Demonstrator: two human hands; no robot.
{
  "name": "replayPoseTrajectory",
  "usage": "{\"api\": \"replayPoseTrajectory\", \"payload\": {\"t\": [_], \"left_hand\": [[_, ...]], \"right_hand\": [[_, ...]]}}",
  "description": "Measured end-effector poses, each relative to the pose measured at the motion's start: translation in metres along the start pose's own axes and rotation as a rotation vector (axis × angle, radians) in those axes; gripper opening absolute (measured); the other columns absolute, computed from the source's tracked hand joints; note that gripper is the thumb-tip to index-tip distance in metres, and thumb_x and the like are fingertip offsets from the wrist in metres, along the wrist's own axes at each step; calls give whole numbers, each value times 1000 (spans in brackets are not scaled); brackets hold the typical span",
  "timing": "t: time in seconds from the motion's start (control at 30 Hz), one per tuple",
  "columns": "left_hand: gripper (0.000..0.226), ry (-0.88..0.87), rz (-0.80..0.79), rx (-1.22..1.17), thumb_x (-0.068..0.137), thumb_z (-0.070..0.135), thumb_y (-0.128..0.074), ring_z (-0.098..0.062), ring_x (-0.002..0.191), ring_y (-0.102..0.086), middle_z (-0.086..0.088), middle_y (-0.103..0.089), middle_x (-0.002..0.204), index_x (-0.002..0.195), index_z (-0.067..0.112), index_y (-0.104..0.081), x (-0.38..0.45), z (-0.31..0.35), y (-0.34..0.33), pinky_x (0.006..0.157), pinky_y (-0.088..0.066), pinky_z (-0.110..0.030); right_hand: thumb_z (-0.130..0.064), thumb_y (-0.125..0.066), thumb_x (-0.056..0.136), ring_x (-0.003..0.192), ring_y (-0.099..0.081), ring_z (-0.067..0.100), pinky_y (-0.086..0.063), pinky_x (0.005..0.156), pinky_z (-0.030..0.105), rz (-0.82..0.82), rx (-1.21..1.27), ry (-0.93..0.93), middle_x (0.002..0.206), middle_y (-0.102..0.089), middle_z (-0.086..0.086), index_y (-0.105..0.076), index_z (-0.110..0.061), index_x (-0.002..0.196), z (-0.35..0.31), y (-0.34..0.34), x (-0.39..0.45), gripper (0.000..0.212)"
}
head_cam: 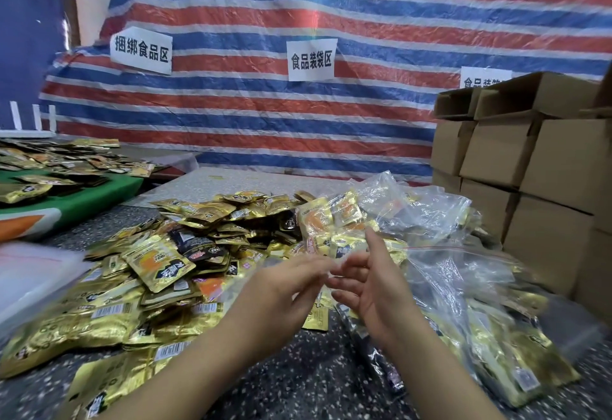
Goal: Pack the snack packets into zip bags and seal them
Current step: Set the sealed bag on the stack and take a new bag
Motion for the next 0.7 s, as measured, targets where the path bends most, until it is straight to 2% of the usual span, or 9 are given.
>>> {"api": "replayPoseTrajectory", "payload": {"t": [0.1,0.17,0.2,0.3,0.37,0.43,0.53,0.6,0.7], "left_hand": [[35,-133,-29,135,97,20,-54,-11,109,-67,6,-66,127,131,25,-62,2,7,2,78,-60,-32],[36,-159,-61,180,97,24,-50,-13,106,-69,4,-66,127,128,22,-66,2,7,3,75,-60,-34],[36,-152,-82,198,97,28,-49,-13,106,-69,4,-67,127,126,21,-68,1,6,3,76,-60,-33],[51,-2,-103,134,95,59,-44,-4,107,-64,10,-69,121,118,23,-72,0,0,2,86,-55,-29],[55,139,-67,7,92,68,-39,-2,95,-61,14,-68,102,103,25,-73,0,-5,1,77,-52,-27],[49,238,3,-54,94,63,-41,-7,79,-58,11,-63,82,88,23,-68,2,-11,3,66,-48,-27],[37,349,2,-108,95,50,-50,-8,60,-48,5,-56,67,79,19,-62,2,-21,3,55,-38,-25],[32,388,-39,-152,96,42,-53,-5,55,-43,4,-52,62,77,18,-61,1,-24,1,52,-33,-21],[36,433,-76,-212,96,40,-55,-8,55,-46,-2,-55,61,77,10,-60,0,-27,-2,54,-36,-25]], "right_hand": [[-35,-55,98,56,-68,21,-52,47,26,-10,-58,-44,71,-69,12,-65,-4,86,3,0,0,35],[-14,-55,92,54,-66,19,-52,48,25,-15,-94,-53,70,-69,10,-65,-5,82,2,0,-1,17],[-9,-55,89,54,-65,18,-52,49,25,-15,-113,-46,69,-69,9,-66,-6,78,2,1,-1,16],[-9,-55,96,49,-59,12,-52,54,30,7,-223,91,55,-60,-1,-62,-11,66,-4,2,-1,30],[-14,-57,99,49,-60,11,-50,53,27,-6,-425,270,52,-59,-4,-61,-15,62,-10,-1,-5,37],[-17,-59,99,54,-66,13,-51,53,24,-54,-610,415,62,-67,0,-68,-18,70,-13,-11,-11,30],[-16,-60,97,59,-69,15,-52,55,25,-129,-696,492,72,-69,0,-69,-23,81,-10,-20,-16,20],[-13,-59,97,61,-69,14,-52,57,27,-159,-755,504,72,-69,-2,-66,-23,82,-9,-22,-17,19],[-10,-54,95,65,-67,10,-54,60,32,-246,-842,493,72,-68,-1,-65,-19,81,-5,-26,-19,20]]}}
Point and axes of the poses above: each hand's wrist, its own x-axis towards the middle knuckle, its own y-axis out of the back of the hand, z = x × y, the point moved 5 cm from there along x, towards the middle knuckle
